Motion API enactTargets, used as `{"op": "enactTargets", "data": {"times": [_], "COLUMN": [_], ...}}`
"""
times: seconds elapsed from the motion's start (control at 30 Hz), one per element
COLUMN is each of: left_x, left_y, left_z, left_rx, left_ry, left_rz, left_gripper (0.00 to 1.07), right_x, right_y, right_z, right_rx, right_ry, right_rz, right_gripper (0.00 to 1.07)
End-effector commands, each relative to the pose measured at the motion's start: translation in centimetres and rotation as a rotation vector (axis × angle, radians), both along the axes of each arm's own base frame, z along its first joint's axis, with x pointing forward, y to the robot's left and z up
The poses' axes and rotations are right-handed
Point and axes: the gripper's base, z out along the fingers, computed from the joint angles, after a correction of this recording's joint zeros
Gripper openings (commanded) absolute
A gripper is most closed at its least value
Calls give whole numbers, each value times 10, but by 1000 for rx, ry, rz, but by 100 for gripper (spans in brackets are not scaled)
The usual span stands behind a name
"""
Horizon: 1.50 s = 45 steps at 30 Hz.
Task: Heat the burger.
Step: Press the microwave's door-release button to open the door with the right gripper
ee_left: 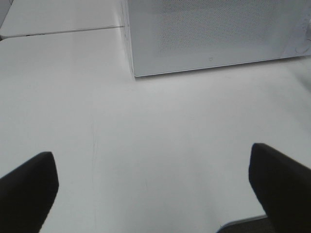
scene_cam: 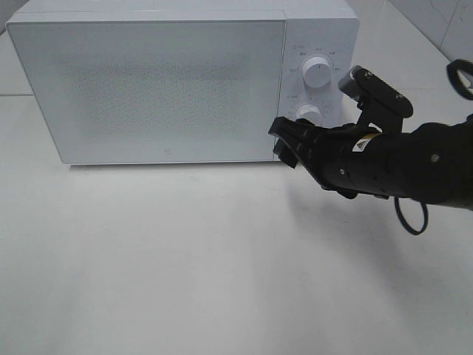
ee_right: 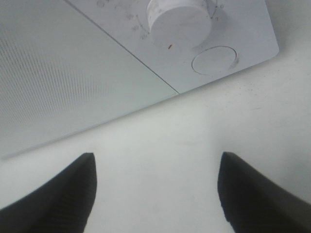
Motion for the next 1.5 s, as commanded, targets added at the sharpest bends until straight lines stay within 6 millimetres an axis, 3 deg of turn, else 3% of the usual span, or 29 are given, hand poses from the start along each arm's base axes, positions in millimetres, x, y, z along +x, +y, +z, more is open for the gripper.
{"op": "enactTargets", "data": {"times": [0.03,0.2,0.3,0.4,0.47,0.67,0.73,0.8,0.83,0.93,0.97,1.03,1.13,1.37,1.5], "left_x": [-2,-2,-2,-2,-2,-2,-2,-2,-2,-2,-2,-2,-2,-2,-2], "left_y": [-1,-1,-1,-1,-1,-1,-1,-1,-1,-1,-1,-1,-1,-1,-1], "left_z": [0,0,0,0,0,0,0,0,0,0,0,0,0,0,0], "left_rx": [-17,-17,-17,-17,-17,-17,-17,-17,-17,-17,-17,-17,-17,-17,-17], "left_ry": [-15,-15,-15,-15,-15,-15,-15,-15,-15,-15,-15,-15,-15,-15,-15], "left_rz": [0,0,0,0,0,0,0,0,0,0,0,0,0,0,0], "left_gripper": [100,100,100,100,100,100,100,100,100,100,100,100,100,100,100], "right_x": [-4,-14,-15,-21,-32,-48,-65,-70,-81,-86,-98,-104,-133,-168,-188], "right_y": [-6,-17,-18,-23,-32,-40,-50,-53,-59,-62,-68,-71,-87,-107,-124], "right_z": [6,25,28,42,60,81,104,109,119,124,133,136,152,165,169], "right_rx": [-130,-336,-371,-470,-527,-549,-553,-553,-551,-549,-547,-548,-551,-564,-543], "right_ry": [25,161,161,167,185,164,124,118,105,95,87,91,74,23,14], "right_rz": [151,409,441,516,548,563,560,559,554,551,546,546,545,541,451], "right_gripper": [70,70,70,71,78,80,79,79,78,78,78,77,76,76,76]}}
